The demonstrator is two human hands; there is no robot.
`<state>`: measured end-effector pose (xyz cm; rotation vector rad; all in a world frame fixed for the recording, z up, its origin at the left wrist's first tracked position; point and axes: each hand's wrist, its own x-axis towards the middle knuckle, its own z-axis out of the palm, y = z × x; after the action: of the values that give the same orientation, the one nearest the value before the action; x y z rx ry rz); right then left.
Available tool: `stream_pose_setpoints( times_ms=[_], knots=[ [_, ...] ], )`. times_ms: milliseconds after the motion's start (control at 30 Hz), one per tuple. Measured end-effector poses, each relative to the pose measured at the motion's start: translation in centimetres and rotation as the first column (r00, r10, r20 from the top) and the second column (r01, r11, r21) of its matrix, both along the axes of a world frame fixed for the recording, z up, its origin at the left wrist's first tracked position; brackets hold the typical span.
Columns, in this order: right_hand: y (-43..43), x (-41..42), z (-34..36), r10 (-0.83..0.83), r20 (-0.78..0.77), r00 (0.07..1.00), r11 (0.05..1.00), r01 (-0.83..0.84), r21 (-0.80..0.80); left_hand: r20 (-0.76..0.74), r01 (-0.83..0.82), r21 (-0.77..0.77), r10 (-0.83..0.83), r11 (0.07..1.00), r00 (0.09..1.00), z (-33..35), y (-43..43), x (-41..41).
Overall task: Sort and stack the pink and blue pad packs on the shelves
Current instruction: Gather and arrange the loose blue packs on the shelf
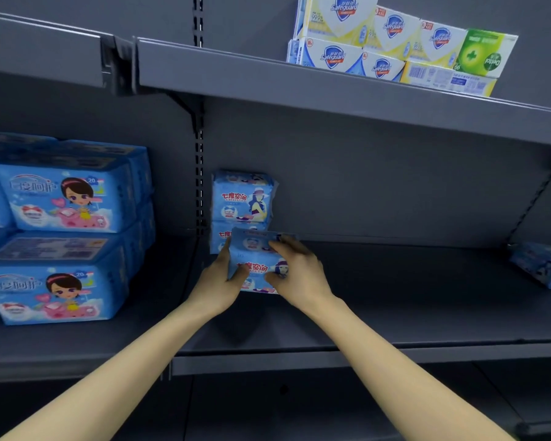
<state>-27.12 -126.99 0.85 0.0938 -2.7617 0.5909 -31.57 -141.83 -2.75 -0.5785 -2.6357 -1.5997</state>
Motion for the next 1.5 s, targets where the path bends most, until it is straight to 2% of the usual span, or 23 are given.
stream_pose_setpoints(
  times_ms=[133, 533, 1133, 1500],
  knots=[
    [-0.3, 0.1, 0.1, 0.025, 0.020, 0.999, 0.999, -0.026, 0.044, -0.021, -0.006, -0.055, 0.005, 0.998, 1.000, -0.2, -0.6, -0.4],
    [-0.4, -1.1, 0.2, 0.056, 0.059, 0.997, 0.992, -0.062, 0.108, -0.047, -0.071, -0.065, 0.068, 0.995, 0.997, -0.7, -0.8, -1.3],
    [-0.3, -2.9, -1.1, 0.108, 0.040, 0.993, 0.992, -0.111, 0.068, -0.101, -0.076, -0.057, 0.070, 0.996, 0.992, -1.0, -1.8, -2.0],
    [-0.2, -4.1, -1.5, 0.132, 0.024, 0.991, 0.991, -0.133, 0.034, -0.112, -0.133, -0.036, 0.128, 0.991, 0.985, -1.5, -1.7, -2.9]
  ],
)
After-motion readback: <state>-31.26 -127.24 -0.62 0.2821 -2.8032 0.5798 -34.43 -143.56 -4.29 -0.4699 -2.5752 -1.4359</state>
